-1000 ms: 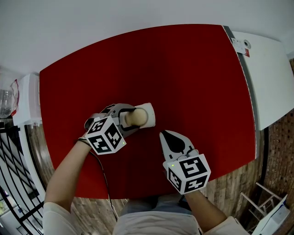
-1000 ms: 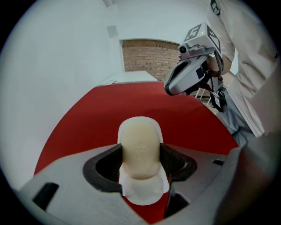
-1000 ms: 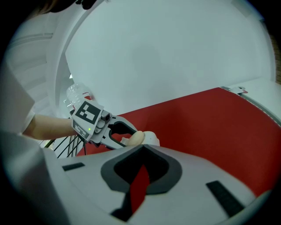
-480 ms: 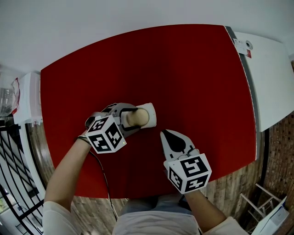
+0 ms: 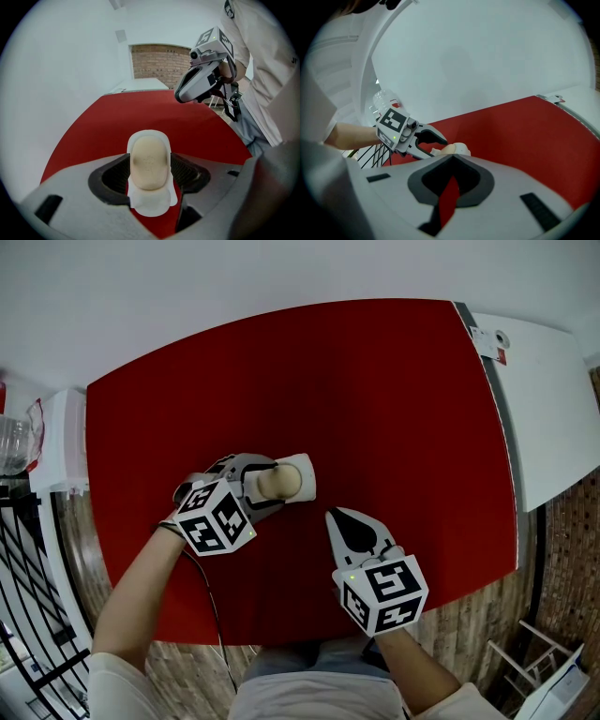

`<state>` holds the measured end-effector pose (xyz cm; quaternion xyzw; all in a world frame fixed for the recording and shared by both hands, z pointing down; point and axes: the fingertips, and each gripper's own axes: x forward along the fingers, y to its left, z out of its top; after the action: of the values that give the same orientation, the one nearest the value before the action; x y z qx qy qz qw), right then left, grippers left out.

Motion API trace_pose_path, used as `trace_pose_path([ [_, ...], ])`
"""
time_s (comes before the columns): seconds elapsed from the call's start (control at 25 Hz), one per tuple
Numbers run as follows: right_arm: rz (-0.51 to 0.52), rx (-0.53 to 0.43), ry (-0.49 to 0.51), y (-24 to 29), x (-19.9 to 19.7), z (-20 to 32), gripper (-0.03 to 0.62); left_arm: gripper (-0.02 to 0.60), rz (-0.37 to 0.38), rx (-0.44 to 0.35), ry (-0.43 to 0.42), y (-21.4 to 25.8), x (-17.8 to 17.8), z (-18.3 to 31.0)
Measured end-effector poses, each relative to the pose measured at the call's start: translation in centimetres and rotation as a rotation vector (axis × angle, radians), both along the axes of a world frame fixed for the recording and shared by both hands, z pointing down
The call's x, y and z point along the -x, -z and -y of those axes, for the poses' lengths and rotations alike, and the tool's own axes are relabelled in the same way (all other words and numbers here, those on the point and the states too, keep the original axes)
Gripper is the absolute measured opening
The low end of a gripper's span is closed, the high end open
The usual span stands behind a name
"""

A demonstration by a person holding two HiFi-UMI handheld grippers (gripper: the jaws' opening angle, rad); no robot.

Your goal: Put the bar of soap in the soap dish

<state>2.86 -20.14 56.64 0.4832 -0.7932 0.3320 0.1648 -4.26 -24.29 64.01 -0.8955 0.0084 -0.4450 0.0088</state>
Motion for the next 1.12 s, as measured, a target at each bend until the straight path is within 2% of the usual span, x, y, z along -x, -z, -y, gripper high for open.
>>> trace_pose_path([
  [0.08, -0.011, -0.006, 0.008, 0.6, -0.2, -0.4, 0.005, 0.274, -0.011, -0.02, 0.02, 1.0, 0.0, -0.2],
  [0.16, -0.024, -0.009, 0.02, 1.6, -0.4, -1.1, 0.003, 0.233, -0.024, -0.048, 0.068, 2.5, 0.2, -0.8],
  [0.32, -0.031, -0.036, 0.055, 4.7, -1.0, -2.3, 0.005, 0.091, -0.071, -0.114, 0.219, 6.7, 0.6, -2.1],
  [0.44, -0.032, -0.071, 0.079, 8.0, -1.6, -3.4, 0.005, 0.009, -0.138, -0.129, 0.334, 10.6, 0.7, -4.2],
  [0.56, -0.045, -0.101, 0.111, 11.2, -1.7, -5.3, 0.004, 0.008, -0.235, -0.111, 0.508, 15.4, 1.7, -7.0],
  [0.72, -0.068, -0.157, 0.122, 15.6, -1.6, -7.7, 0.003, 0.008, -0.445, -0.047, 0.875, 21.6, 4.4, -11.0],
  [0.8, -0.069, -0.181, 0.107, 17.1, -1.4, -9.0, 0.004, 0.008, -0.504, -0.066, 1.015, 23.1, 5.8, -13.5],
  [0.96, -0.066, -0.197, 0.067, 17.7, -0.7, -11.3, 0.005, 0.008, -0.542, -0.152, 1.147, 24.2, 6.8, -17.0],
  [1.12, -0.076, -0.196, 0.088, 17.2, 0.6, -13.0, 0.003, 0.008, -0.528, -0.163, 1.166, 23.4, 6.3, -18.3],
])
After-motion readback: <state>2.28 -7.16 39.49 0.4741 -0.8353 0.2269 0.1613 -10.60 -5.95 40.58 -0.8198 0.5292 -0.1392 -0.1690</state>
